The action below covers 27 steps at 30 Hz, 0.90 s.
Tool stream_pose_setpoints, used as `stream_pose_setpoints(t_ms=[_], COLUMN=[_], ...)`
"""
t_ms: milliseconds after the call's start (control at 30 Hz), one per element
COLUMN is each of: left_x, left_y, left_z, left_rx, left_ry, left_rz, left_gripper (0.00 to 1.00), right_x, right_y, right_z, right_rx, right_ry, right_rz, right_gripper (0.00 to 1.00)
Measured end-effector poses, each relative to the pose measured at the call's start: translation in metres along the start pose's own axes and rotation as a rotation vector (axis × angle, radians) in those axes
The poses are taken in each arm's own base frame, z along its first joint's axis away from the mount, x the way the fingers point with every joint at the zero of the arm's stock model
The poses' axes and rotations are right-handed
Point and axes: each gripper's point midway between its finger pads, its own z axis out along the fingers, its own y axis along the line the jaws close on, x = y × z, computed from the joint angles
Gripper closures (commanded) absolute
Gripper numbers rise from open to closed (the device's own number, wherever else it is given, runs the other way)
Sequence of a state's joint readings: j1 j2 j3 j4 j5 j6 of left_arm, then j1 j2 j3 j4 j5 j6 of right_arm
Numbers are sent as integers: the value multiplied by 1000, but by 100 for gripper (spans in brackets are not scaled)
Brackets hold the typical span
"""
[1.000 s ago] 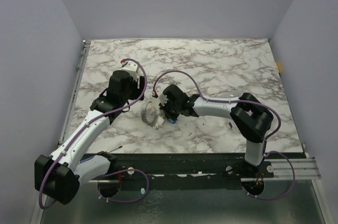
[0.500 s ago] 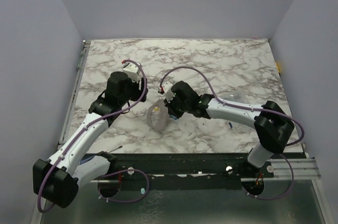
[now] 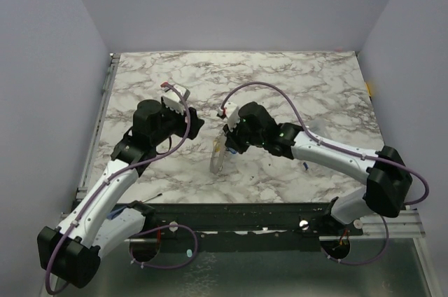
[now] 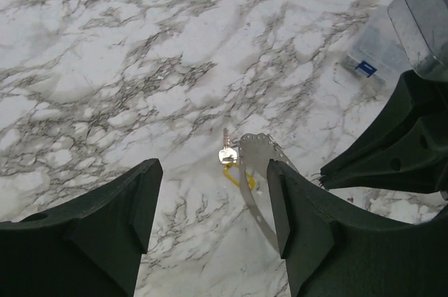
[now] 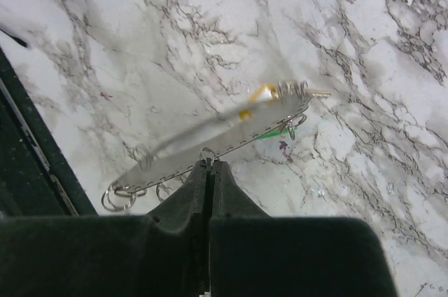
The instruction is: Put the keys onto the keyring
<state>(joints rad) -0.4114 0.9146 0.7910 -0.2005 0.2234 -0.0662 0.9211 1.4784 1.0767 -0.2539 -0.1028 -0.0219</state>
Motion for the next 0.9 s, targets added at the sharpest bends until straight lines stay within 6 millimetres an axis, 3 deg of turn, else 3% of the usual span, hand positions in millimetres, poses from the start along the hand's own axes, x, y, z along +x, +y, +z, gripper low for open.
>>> stream_pose_setpoints(t_ms=[400, 667, 900], left_x=[-32, -25, -29], left_y=[-65, -107, -127], left_z=[-31, -47, -70], left_rx=[345, 620, 745], left_ry=[-219, -282, -396], left_rz=[66, 46, 52], left_gripper=[32, 32, 31], right_x=[-33, -60, -60], right_y=[30, 61, 85], right_z=[-50, -102, -134], right_rx=[-146, -301, -433], right_ry=[-123, -270, -329], right_rz=[-33, -122, -183], right_gripper=[99, 99, 99])
